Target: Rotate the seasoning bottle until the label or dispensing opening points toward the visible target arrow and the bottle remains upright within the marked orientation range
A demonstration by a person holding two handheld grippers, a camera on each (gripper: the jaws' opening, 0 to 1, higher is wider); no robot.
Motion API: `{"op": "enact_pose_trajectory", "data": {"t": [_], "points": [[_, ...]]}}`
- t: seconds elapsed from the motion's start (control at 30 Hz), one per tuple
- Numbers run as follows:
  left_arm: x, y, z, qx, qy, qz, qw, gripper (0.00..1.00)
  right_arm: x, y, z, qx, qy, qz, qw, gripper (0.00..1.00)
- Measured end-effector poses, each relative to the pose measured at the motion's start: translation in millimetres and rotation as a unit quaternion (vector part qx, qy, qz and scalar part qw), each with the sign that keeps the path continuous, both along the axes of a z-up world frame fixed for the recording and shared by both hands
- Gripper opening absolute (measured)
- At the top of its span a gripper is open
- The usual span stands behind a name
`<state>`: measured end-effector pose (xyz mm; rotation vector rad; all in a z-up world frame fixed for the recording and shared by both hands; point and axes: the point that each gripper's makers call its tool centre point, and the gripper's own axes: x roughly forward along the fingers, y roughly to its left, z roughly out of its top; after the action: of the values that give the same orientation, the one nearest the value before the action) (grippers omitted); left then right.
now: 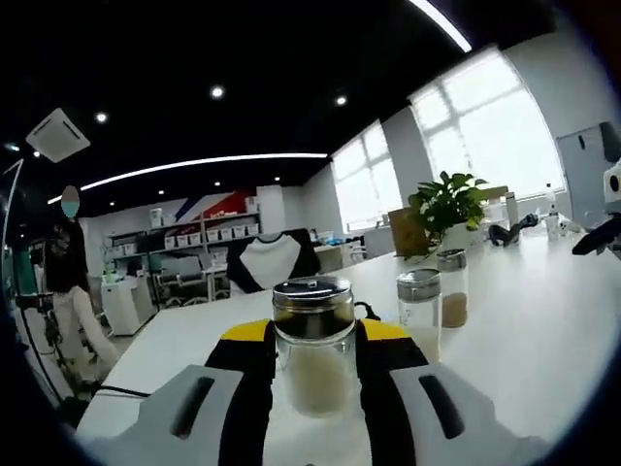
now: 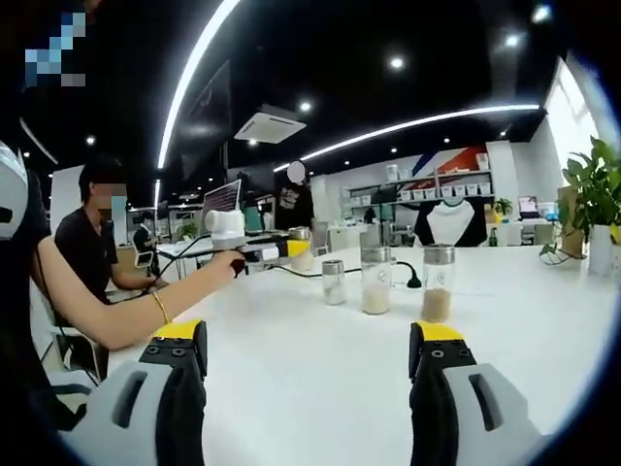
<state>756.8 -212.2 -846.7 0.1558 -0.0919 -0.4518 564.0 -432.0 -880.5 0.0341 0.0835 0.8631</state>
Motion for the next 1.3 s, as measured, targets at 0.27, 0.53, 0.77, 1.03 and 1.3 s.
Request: {"op": "enact_pose_trajectory", "data": {"t": [0.27,0.53,0.77,1.03,1.3], "points": [[-7.6,-8.1,-5.6,0.001,0.006,-0.013,0.9999,0.34,0.3,2.0,3.0,0.002,-0.005,0.003,1.0000,0.87],[-21.1,-24.0,-13.0,-0.012,0.016,-0.043,0.9989,0.34,0.0,7.3,8.7,0.007,-0.016,0.004,0.9998,0.86],[-27.3,-29.7,-16.3,-0.015,0.020,-0.050,0.9985,0.34,1.2,13.4,10.1,-0.004,-0.025,0.010,0.9996,0.86],[-36.5,-39.3,-18.6,-0.011,0.020,-0.065,0.9976,0.34,4.3,15.5,9.5,-0.031,-0.041,0.010,0.9986,0.84],[-50.0,-44.4,-17.3,-0.023,0.020,-0.070,0.9971,0.34,12.5,16.8,10.9,-0.038,-0.047,0.010,0.9981,0.84]]}}
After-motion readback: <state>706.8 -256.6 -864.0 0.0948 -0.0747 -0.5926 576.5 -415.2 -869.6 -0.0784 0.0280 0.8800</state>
